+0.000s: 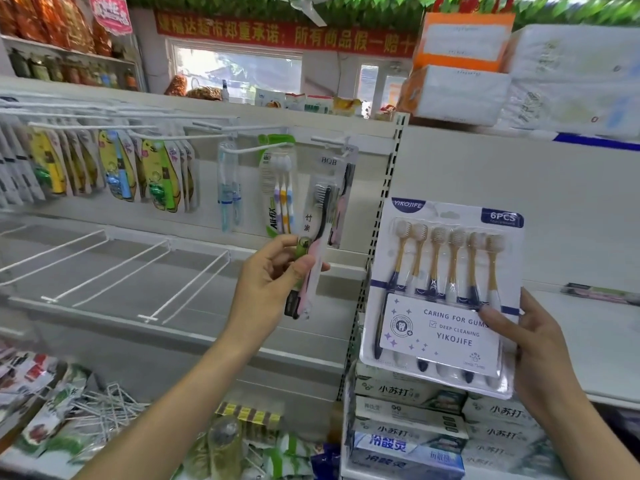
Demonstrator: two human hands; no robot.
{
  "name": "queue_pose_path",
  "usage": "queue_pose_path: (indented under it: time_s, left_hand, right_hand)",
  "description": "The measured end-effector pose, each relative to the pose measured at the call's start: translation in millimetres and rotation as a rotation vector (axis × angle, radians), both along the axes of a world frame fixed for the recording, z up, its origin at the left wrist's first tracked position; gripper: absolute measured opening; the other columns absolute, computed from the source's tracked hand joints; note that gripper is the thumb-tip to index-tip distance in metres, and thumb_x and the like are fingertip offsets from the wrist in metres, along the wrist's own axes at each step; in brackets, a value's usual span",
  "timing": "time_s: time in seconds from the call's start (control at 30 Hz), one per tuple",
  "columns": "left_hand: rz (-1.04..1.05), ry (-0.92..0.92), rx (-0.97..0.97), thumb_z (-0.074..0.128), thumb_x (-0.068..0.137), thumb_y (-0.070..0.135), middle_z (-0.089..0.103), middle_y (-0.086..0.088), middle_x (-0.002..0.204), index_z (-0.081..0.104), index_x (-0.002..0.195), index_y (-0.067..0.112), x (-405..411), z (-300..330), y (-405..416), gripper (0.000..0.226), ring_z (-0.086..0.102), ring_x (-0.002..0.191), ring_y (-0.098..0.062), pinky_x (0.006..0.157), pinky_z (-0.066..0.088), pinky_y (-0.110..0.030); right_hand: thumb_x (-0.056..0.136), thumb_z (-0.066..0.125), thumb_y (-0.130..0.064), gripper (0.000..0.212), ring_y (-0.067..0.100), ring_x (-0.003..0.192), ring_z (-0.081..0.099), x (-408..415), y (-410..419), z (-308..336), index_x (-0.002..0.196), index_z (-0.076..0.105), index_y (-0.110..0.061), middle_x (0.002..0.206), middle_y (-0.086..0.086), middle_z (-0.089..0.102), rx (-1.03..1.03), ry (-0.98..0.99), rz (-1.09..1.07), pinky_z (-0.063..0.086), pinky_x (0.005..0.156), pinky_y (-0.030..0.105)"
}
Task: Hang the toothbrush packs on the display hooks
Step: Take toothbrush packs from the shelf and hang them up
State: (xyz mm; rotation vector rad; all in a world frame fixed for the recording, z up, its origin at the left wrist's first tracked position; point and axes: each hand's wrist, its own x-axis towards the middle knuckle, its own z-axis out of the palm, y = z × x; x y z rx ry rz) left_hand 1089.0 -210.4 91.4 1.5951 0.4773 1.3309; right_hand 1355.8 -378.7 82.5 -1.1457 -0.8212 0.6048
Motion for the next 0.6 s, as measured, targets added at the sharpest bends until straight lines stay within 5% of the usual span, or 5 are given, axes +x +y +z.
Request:
queue_pose_path:
  time_s: [0.23, 0.43, 0.6]
  left_hand:
    - [-0.054, 0.007, -0.008, 0.062, 0.092, 0.024, 0.078, -0.004, 0.097, 0.066, 0.114, 0.014, -3, 2, 13, 0.025, 0.073, 0.098, -0.020, 0.097, 0.053, -0.044]
    - [-0.125, -0.042, -0.027, 0.060, 0.094, 0.015, 0.078, -0.004, 0.094, 0.064, 0.115, 0.007, 6, 5, 21, 0.023, 0.074, 0.092, -0.016, 0.078, 0.055, -0.020]
    - [-0.181, -0.048, -0.039, 0.062, 0.091, 0.019, 0.078, -0.001, 0.094, 0.063, 0.106, 0.016, 21, 7, 33, 0.016, 0.074, 0.094, -0.016, 0.079, 0.054, -0.020]
  right_hand:
    - [0.075, 0.067, -0.006, 0.041, 0.036, 0.093, 0.073, -21, -6, -7, 0.115, 0.067, -0.016, 0.107, 0.015, 0.075, -0.014, -0.015, -0.074, 0.061, 0.077, 0.051]
    - [0.075, 0.067, -0.004, 0.046, 0.036, 0.099, 0.072, -35, -13, -10, 0.121, 0.064, -0.010, 0.112, 0.016, 0.073, -0.016, 0.005, -0.120, 0.062, 0.080, 0.043]
    - [0.075, 0.066, -0.003, 0.043, 0.037, 0.095, 0.072, -42, -17, -7, 0.117, 0.066, -0.011, 0.111, 0.019, 0.073, -0.008, 0.001, -0.143, 0.063, 0.074, 0.040]
